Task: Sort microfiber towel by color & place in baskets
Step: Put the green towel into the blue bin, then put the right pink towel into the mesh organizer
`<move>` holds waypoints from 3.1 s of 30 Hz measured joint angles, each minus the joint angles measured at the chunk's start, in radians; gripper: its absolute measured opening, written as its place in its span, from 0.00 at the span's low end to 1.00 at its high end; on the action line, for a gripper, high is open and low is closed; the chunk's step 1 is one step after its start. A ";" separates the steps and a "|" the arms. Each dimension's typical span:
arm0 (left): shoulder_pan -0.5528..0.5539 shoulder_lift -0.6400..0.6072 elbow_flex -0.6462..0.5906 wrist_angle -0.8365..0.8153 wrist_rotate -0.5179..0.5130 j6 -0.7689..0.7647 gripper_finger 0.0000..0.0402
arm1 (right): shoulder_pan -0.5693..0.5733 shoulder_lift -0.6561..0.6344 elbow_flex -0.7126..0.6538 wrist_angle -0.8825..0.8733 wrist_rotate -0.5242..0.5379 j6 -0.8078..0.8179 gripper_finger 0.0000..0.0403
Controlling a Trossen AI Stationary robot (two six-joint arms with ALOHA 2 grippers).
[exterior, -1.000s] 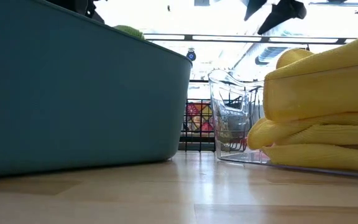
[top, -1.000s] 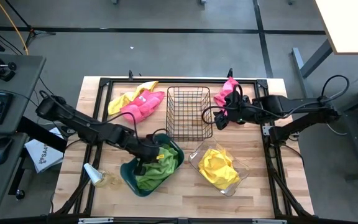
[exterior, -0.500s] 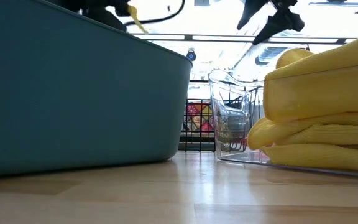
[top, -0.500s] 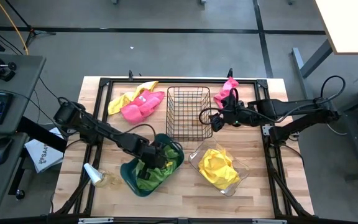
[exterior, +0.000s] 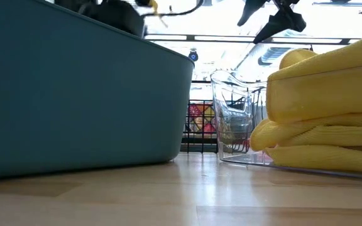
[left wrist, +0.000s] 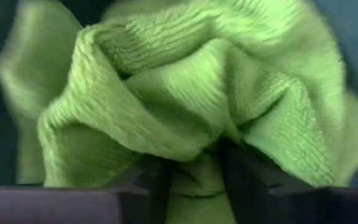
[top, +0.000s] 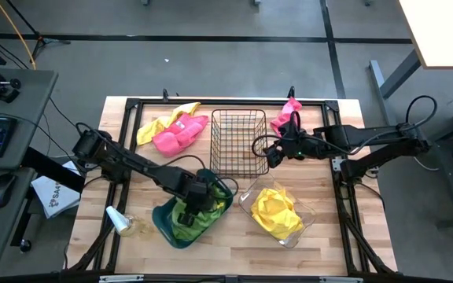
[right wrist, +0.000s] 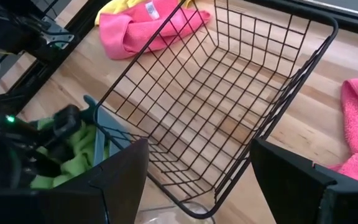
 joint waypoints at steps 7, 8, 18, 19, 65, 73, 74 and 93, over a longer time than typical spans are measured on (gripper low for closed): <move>0.008 0.000 0.209 -0.269 0.008 0.043 0.48 | 0.000 0.000 0.001 0.000 -0.003 0.000 0.69; 0.008 0.000 0.237 -0.310 0.008 0.056 0.50 | 0.000 0.000 0.001 0.000 -0.003 0.000 0.69; 0.047 -0.113 0.360 -0.600 0.011 0.045 0.53 | 0.000 0.000 0.001 0.000 0.009 0.015 0.69; 0.060 -0.153 0.340 -0.564 0.011 0.023 0.53 | 0.000 0.000 0.002 -0.001 0.017 0.029 0.69; 0.643 -0.685 -0.240 0.463 -0.160 -0.462 0.53 | -1.013 0.491 -0.308 0.326 -0.343 -0.378 0.62; 0.807 -0.748 -0.113 0.404 -0.062 -0.211 0.53 | -0.894 0.374 -0.312 0.255 -0.342 -0.338 0.06; 0.824 -0.759 -0.098 0.395 -0.046 -0.176 0.53 | -0.883 0.337 -0.300 0.258 -0.336 -0.330 0.07; 0.985 -0.857 -0.046 0.529 0.007 -0.001 0.53 | -0.529 0.068 -0.048 0.958 -0.249 -0.394 0.01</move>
